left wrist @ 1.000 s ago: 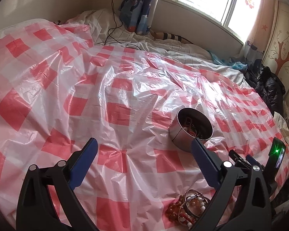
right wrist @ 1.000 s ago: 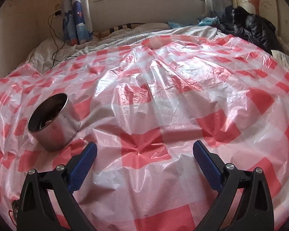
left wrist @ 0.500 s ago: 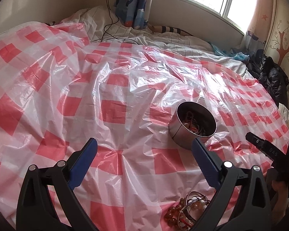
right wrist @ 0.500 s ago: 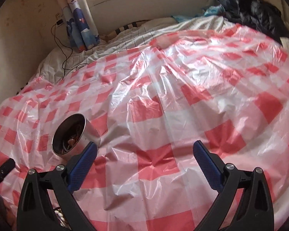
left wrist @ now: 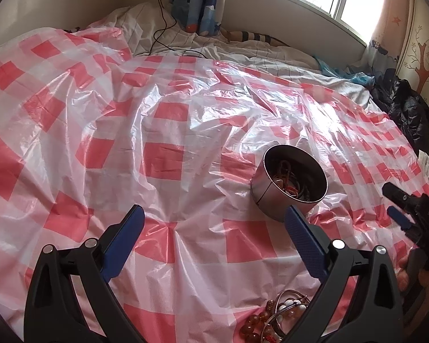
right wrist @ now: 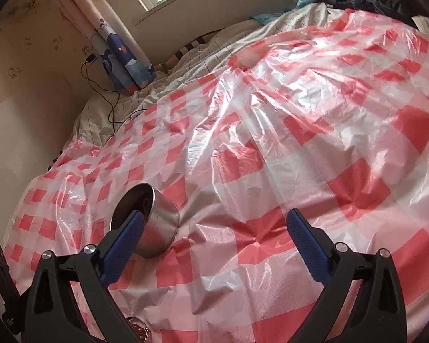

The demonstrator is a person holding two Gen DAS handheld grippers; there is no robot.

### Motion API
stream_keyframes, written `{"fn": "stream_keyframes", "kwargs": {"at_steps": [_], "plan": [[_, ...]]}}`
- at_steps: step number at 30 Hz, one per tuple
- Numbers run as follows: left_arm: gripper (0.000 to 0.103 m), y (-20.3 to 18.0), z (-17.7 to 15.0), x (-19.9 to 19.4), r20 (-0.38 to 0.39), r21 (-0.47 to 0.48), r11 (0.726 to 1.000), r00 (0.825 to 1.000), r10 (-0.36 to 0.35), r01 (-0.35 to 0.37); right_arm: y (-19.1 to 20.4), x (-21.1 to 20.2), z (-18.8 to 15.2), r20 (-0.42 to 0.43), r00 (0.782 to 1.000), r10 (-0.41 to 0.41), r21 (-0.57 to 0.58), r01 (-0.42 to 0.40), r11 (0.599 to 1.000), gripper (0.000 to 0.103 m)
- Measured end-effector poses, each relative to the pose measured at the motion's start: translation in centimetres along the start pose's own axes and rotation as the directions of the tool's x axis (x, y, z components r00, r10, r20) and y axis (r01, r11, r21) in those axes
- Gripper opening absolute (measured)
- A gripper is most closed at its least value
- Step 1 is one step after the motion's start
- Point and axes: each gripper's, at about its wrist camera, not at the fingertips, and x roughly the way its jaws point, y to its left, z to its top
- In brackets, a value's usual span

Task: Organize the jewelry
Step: 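Carry the red string bracelet into the silver tin and open the right gripper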

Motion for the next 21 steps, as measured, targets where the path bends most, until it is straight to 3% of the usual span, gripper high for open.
{"fn": "stream_keyframes", "kwargs": {"at_steps": [4, 6, 8, 10, 16, 21], "plan": [[0.094, -0.5, 0.0, 0.2, 0.001, 0.018, 1.000, 1.000, 0.002, -0.002, 0.5, -2.3, 1.8, 0.093, 0.993, -0.074, -0.202, 0.092, 0.975, 0.095], [0.094, -0.7, 0.0, 0.3, -0.001, 0.023, 1.000, 1.000, 0.005, -0.005, -0.5, -2.7, 1.2, 0.125, 0.985, -0.119, -0.218, 0.144, 0.965, 0.096], [0.094, -0.9, 0.0, 0.5, -0.006, 0.029, 1.000, 1.000, 0.010, -0.010, -1.8, -2.2, 1.3, 0.073, 0.991, -0.115, -0.167, 0.126, 0.978, 0.095], [0.094, -1.1, -0.2, 0.7, -0.013, 0.039, 0.999, 1.000, 0.015, -0.014, -2.9, -2.6, 1.8, 0.086, 0.995, -0.059, -0.093, 0.067, 0.993, 0.095], [0.094, -1.5, -0.4, 0.9, -0.022, 0.059, 0.998, 1.000, 0.022, -0.021, -5.1, -1.1, 1.9, -0.008, 1.000, -0.002, 0.025, 0.002, 1.000, 0.095], [0.094, -1.7, -0.5, 1.1, -0.028, 0.067, 0.998, 0.999, 0.020, -0.018, -6.2, 0.2, 1.5, -0.071, 0.997, 0.012, 0.089, -0.006, 0.996, 0.096]]}}
